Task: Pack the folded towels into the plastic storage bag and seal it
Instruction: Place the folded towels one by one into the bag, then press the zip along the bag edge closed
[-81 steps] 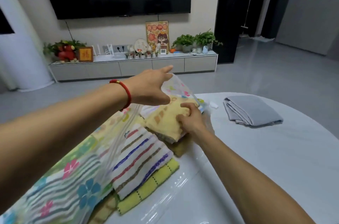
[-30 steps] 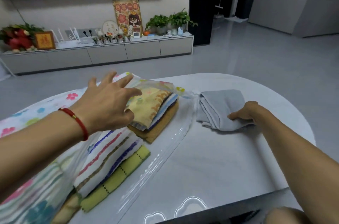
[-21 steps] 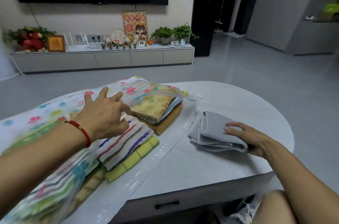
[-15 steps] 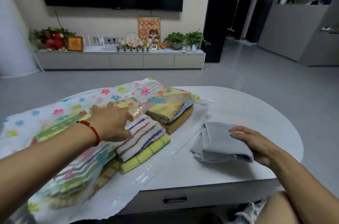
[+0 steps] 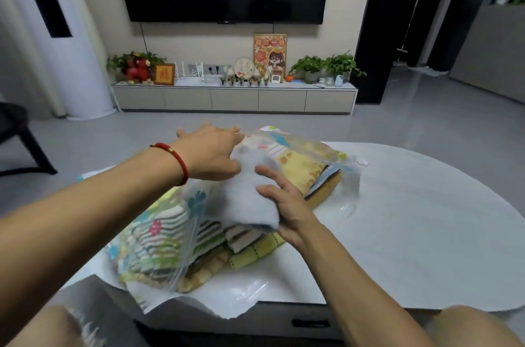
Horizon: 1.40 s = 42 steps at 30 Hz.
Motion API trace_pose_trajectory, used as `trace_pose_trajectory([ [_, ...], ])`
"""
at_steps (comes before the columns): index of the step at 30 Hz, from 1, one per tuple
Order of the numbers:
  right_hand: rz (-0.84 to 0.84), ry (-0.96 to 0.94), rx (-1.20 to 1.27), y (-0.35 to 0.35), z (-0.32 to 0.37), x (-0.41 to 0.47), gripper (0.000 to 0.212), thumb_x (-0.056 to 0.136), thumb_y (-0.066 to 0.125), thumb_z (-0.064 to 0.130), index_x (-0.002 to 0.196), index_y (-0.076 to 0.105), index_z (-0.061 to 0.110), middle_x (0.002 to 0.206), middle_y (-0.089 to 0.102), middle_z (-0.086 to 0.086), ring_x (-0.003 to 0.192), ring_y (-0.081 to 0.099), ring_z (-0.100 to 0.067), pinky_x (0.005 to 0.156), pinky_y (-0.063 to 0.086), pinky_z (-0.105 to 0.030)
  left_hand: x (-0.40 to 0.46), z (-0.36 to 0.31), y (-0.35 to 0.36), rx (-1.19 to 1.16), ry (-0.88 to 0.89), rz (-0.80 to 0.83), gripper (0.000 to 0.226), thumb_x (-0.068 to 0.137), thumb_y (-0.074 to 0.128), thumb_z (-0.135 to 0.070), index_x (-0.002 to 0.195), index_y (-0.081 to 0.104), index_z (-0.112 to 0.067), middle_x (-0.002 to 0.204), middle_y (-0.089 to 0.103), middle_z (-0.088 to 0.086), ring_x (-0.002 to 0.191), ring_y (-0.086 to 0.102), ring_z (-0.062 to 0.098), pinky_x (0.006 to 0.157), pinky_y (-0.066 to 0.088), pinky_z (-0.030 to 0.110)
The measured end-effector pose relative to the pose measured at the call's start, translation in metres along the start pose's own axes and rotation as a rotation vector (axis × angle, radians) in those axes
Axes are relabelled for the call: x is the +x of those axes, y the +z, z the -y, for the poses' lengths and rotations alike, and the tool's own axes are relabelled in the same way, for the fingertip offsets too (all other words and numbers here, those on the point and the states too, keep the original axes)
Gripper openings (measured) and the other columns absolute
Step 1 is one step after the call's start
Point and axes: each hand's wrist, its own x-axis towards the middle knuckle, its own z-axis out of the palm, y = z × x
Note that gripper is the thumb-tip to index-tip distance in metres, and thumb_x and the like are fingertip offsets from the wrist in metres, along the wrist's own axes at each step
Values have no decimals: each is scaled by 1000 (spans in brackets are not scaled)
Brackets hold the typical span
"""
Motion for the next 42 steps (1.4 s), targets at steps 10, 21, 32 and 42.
trace_pose_trajectory([
  [10, -558, -228, -343, 29, -82, 24, 30, 92, 73, 17, 121, 74, 27, 118, 69, 15, 102, 61, 5, 77, 45, 2, -6, 1, 28, -39, 56, -38, 71, 84, 53, -38, 150, 28, -35, 163, 14, -14, 147, 16, 36, 105, 24, 75],
  [21, -757, -226, -1170, -93, 3, -26, 16, 85, 63, 25, 96, 74, 25, 93, 74, 6, 90, 72, -24, 74, 52, -33, -29, -35, 114, -284, 72, -187, 74, 85, 49, -30, 152, 19, -42, 163, -1, -20, 149, -14, 32, 109, 4, 77],
  [32, -327, -306, -2132, -172, 53, 33, 81, 97, 55, 6, 163, 17, 35, 172, 13, -3, 159, 7, -33, 125, 15, -54, -36, -68, 226, -418, -131, -241, 67, 84, 41, -44, 147, 19, -50, 158, -3, -32, 150, -14, 32, 106, -6, 78],
  [42, -280, -364, -2123, -163, 42, -43, 76, 86, 49, -6, 152, 49, 33, 153, 55, 5, 126, 61, -29, 86, 53, -40, 2, 14, 207, -396, 123, -128, 62, 78, 48, -29, 139, 51, -38, 153, 33, -22, 150, 12, 31, 110, 9, 74],
])
